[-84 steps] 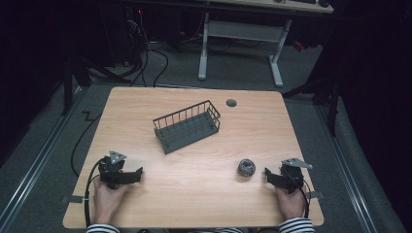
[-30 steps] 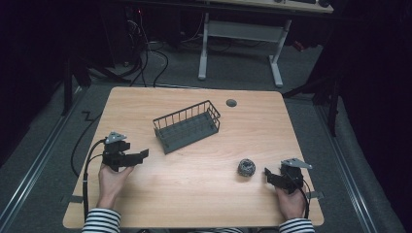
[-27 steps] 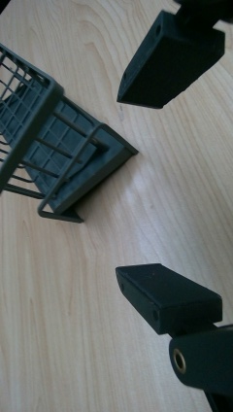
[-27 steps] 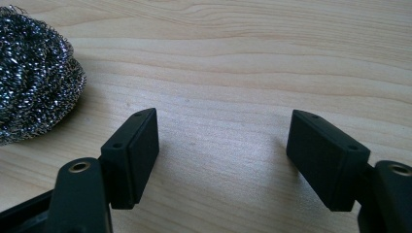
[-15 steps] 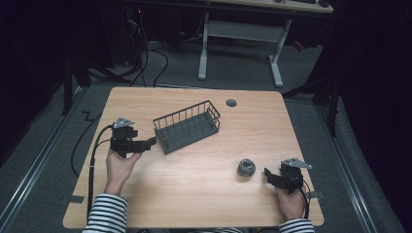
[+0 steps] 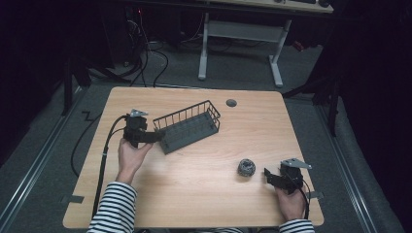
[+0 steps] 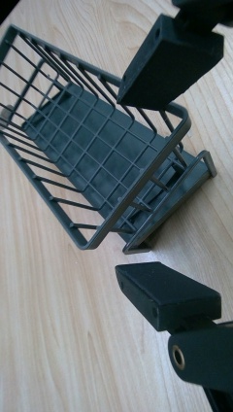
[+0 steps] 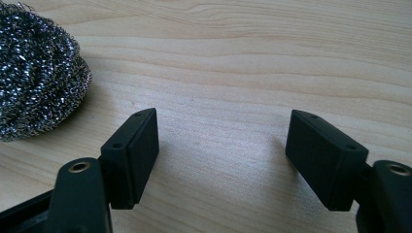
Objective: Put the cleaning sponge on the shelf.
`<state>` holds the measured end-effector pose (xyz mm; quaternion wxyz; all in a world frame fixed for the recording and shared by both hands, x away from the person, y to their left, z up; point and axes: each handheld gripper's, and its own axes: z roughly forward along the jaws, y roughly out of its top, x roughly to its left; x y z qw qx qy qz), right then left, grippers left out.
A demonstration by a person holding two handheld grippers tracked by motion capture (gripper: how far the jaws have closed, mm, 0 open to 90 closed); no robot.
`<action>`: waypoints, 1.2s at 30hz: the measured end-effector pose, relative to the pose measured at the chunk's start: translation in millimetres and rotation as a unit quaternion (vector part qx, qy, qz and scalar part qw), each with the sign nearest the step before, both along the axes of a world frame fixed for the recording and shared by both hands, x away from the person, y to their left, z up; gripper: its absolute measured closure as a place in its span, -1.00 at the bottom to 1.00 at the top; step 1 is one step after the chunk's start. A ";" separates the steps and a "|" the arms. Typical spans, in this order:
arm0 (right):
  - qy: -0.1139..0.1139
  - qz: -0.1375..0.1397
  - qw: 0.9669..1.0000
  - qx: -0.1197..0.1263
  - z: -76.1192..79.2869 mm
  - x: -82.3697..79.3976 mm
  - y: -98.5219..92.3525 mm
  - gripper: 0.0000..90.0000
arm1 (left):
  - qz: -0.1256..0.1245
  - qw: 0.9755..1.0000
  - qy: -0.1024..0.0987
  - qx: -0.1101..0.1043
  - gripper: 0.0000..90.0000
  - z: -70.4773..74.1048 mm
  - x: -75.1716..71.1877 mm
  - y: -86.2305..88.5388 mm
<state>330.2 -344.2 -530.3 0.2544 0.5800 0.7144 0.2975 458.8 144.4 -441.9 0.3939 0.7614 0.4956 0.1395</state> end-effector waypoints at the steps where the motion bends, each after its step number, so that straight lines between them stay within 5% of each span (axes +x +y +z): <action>1: 0.000 0.000 1.000 0.000 0.0 0.0 0.0 -0.38 | 0.000 1.000 0.000 0.000 -0.59 0.0 0.0 0.0; 16: -0.002 0.002 1.000 0.000 -0.2 0.0 0.1 -0.38 | 0.003 1.000 0.009 0.023 -0.36 -8.6 5.1 -6.4; 25: -0.001 0.002 1.000 0.000 -0.2 -0.2 0.3 -0.38 | -0.012 1.000 0.008 0.014 -0.08 -8.0 3.3 -8.7; 36: -0.001 0.003 1.000 0.000 -0.2 -0.2 0.3 -0.38 | -0.017 1.000 0.007 0.013 0.02 -5.6 0.6 -8.3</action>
